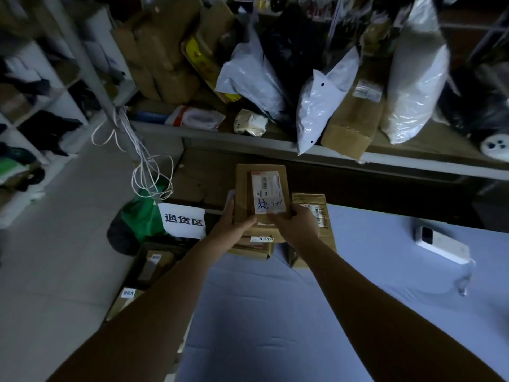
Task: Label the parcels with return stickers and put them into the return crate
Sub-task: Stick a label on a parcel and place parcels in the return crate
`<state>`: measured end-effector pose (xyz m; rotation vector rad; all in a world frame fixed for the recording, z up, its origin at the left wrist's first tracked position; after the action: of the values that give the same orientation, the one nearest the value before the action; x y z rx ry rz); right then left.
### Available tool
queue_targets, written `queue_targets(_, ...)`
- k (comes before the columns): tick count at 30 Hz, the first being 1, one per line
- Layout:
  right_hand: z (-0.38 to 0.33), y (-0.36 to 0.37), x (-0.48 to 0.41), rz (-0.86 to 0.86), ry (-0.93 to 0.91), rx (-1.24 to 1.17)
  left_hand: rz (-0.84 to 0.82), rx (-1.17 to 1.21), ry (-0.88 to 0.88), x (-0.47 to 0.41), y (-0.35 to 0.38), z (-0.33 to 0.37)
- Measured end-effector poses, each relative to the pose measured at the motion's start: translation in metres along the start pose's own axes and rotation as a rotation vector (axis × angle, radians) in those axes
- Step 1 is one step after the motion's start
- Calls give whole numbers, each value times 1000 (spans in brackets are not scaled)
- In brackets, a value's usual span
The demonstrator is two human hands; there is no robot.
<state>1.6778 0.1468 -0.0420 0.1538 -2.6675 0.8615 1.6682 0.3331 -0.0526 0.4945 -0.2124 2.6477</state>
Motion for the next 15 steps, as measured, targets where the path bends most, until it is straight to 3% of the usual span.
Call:
queue_targets(4, 22, -42, 38, 26, -26, -99, 73, -3, 60, 18, 53, 29)
queue_targets(10, 100, -145, 134, 94, -54, -239, 108, -53, 148, 51, 208, 63)
queue_targets(15, 199, -234, 222, 171, 35, -244, -21, -108, 202, 61, 354, 60)
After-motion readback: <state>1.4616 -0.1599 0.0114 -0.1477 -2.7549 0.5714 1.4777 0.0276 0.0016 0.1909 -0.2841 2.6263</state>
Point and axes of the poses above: each hand's wrist, its own x-axis away from the middle knuckle, its own y-axis out of the palm, z = x × y, the point moved 5 cm from there along -x, towards the middle knuckle, and after that the axes turned 13 degrees about -z, right-handed, at the moved point
